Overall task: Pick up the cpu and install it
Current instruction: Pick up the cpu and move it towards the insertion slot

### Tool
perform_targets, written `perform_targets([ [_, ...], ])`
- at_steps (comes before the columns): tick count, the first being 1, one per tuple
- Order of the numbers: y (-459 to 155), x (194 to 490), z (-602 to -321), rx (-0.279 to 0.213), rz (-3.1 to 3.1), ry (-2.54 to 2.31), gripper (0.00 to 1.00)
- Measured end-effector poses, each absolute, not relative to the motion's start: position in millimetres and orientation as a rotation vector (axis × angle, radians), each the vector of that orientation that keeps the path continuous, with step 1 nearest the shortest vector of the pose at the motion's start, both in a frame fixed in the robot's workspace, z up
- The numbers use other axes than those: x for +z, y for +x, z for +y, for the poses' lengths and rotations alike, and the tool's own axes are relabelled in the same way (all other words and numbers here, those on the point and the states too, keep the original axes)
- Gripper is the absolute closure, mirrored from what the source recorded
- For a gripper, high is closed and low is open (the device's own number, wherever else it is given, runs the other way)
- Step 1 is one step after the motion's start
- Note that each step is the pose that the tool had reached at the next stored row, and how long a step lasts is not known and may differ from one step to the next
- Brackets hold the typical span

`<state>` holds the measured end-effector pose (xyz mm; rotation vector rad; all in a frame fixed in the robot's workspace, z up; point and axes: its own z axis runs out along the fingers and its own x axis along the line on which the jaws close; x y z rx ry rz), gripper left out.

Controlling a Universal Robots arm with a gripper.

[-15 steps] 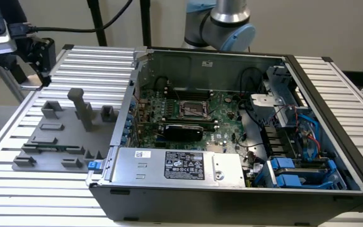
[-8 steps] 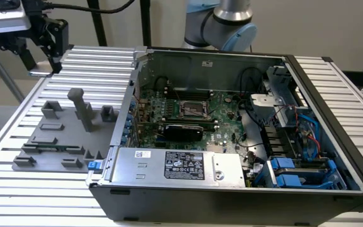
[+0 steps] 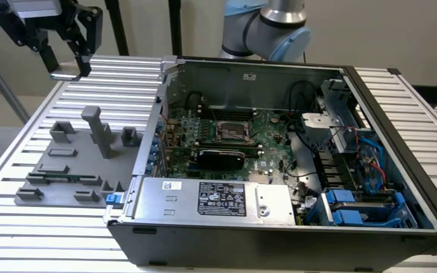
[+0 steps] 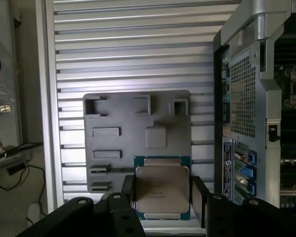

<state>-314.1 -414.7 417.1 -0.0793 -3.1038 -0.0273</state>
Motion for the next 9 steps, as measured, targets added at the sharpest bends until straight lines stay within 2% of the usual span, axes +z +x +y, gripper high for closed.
perform_targets([
  [9, -273, 421, -415, -0.027, -3.1, -0.079, 0.45],
])
